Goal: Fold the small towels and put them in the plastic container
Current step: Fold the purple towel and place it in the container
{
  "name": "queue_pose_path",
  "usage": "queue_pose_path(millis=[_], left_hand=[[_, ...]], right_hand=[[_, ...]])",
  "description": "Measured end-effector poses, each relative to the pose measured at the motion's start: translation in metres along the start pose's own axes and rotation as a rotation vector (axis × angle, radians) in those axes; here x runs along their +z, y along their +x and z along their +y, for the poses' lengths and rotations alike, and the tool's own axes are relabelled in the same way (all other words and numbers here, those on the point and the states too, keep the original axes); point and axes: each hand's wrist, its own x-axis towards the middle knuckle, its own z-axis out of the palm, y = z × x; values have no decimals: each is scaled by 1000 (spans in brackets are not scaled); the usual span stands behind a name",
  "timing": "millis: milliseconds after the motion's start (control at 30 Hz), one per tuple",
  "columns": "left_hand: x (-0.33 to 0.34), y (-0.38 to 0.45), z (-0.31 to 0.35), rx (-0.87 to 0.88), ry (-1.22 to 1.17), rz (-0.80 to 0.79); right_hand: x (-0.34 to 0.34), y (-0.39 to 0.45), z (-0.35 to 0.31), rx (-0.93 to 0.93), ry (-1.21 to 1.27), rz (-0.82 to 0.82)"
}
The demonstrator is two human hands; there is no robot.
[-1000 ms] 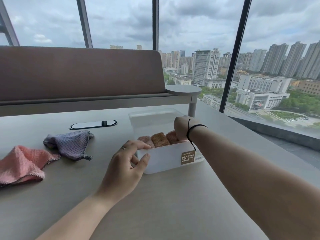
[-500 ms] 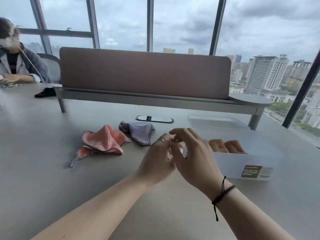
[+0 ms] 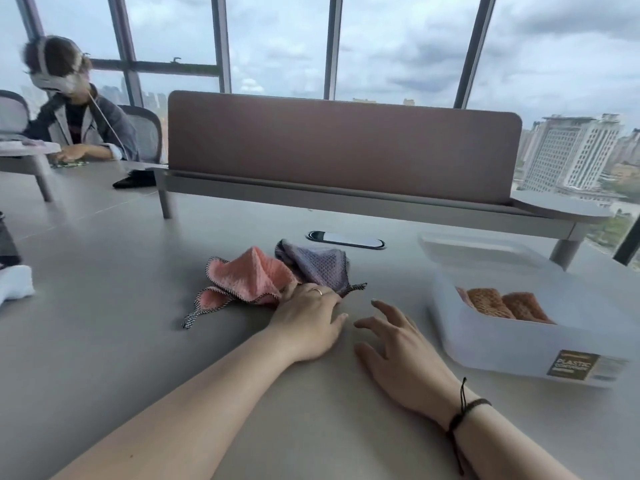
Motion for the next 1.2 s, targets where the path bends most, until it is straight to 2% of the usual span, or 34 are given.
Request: queue_pose_path(millis=[67, 133, 200, 333, 467, 533, 633, 767, 900, 1200], left_hand=[[-3, -5, 4, 95, -45, 89], [-6, -12, 10, 191, -206, 128], [-12, -20, 20, 215, -361, 138], [-28, -33, 39, 154, -710, 194], [-44, -38, 45, 122, -1115, 141], [-46, -39, 43, 132, -1171, 78], [-46, -45, 46, 191, -1253, -69], [-50, -46, 52, 163, -1247, -109], [-57, -45, 51, 98, -1467, -183], [-56, -42, 52, 66, -1309, 118]], right_hand=[[-3, -4, 1, 5, 13, -30], [-5, -9, 2, -5, 33, -50], [-8, -14, 2, -36, 70, -44], [-20, -21, -6, -90, 237, 170], [-41, -25, -19, -38, 624, 356], [-50, -28, -24, -40, 839, 357], [-55, -30, -27, -8, 971, 318], [-52, -28, -29, -7, 951, 322], [-53, -32, -28, -61, 826, 333], [-45, -34, -31, -82, 605, 394]])
